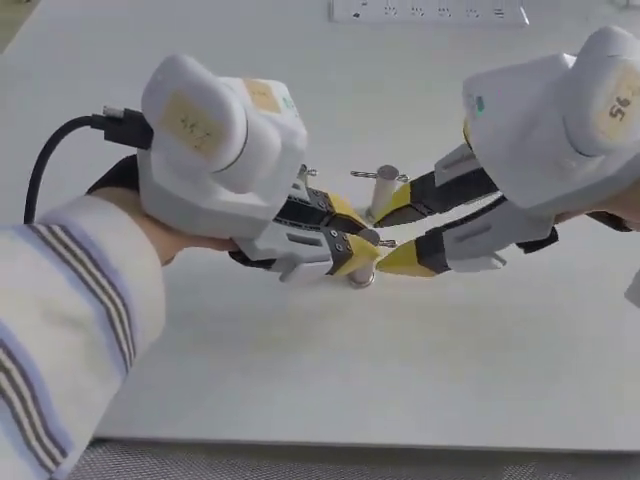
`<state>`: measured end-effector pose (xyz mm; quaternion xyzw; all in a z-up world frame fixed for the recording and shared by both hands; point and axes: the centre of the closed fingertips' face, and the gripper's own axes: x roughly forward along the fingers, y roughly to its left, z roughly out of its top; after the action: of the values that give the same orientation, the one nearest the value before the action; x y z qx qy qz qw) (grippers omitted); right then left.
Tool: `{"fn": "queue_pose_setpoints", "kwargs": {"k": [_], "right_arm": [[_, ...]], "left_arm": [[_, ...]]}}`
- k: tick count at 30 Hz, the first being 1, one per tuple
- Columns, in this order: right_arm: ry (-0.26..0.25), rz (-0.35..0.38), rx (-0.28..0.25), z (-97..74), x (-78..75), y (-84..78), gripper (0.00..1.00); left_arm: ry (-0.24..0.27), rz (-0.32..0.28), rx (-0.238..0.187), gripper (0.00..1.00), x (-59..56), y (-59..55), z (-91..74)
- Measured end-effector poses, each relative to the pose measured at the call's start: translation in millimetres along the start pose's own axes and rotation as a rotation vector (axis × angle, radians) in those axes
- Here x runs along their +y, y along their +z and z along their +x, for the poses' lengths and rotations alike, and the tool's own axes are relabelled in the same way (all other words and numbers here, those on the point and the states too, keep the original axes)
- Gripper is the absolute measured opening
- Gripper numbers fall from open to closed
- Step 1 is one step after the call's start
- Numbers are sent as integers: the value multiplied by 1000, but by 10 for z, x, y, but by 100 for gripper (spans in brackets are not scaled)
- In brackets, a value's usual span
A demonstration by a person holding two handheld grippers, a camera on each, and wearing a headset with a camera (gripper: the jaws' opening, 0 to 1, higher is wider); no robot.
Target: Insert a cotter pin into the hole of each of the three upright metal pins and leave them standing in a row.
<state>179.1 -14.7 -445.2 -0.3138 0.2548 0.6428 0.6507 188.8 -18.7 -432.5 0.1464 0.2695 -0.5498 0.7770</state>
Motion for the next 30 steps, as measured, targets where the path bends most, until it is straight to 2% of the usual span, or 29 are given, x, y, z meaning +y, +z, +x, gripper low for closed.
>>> {"fn": "queue_pose_setpoints", "kwargs": {"k": [5,12,21,26,30], "right_arm": [[-8,23,6,-63,-7,-64,11],[-2,39,-11,-125,22,-61,0],[-6,44,-44,-100,21,28,0],[-10,42,-51,-95,8,58,0],[-14,42,-53,-95,13,74,0]], "left_arm": [[1,4,4,9,-3,3,-1],[1,3,6,10,-3,1,5],[5,-1,8,10,-10,-6,11],[6,-33,3,10,-8,-8,11],[4,-13,1,10,-10,-6,12]]}}
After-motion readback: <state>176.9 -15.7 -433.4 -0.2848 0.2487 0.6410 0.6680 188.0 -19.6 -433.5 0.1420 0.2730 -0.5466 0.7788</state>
